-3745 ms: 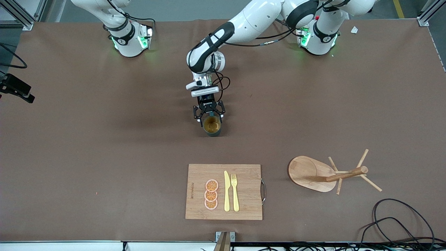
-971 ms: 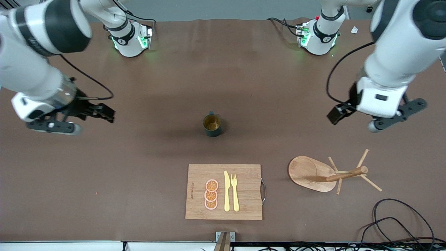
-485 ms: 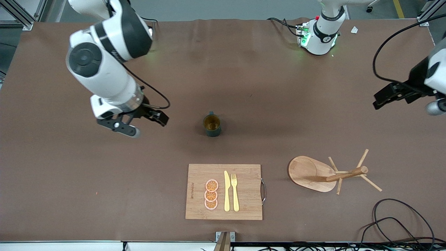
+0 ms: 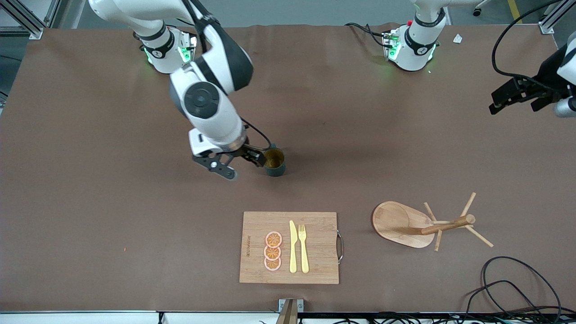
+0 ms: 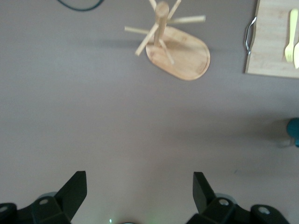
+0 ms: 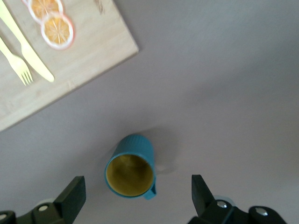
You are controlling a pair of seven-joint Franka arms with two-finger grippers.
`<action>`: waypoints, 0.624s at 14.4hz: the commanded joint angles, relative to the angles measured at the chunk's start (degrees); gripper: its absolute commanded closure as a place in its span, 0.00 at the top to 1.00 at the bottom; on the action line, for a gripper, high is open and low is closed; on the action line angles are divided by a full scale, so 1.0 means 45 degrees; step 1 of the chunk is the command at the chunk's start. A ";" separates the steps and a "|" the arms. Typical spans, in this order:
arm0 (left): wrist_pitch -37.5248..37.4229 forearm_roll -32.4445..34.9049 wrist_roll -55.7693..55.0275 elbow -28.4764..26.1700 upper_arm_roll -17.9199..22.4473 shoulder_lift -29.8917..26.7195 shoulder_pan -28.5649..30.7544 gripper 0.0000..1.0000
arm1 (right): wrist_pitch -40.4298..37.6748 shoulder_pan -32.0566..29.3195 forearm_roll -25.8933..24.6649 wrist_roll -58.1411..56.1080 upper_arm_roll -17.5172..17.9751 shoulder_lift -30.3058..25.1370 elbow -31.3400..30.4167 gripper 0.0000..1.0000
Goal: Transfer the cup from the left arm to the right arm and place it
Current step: 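Lower the right gripper over the teal mug while the left gripper retreats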
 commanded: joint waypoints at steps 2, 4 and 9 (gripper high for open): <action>-0.0230 -0.0164 0.0322 -0.0678 0.0091 -0.0646 -0.0036 1.00 | 0.0028 0.1005 0.0211 0.1296 -0.0144 0.1572 0.1102 1.00; -0.0249 -0.0164 0.0361 -0.0738 0.0071 -0.0686 0.0003 1.00 | -0.0011 0.1261 0.0230 0.1903 -0.0144 0.2550 0.2312 1.00; -0.0249 -0.0125 0.1298 -0.0659 0.0110 -0.0588 0.0101 1.00 | 0.0884 0.1690 0.0172 0.2452 -0.0144 0.3314 0.2590 1.00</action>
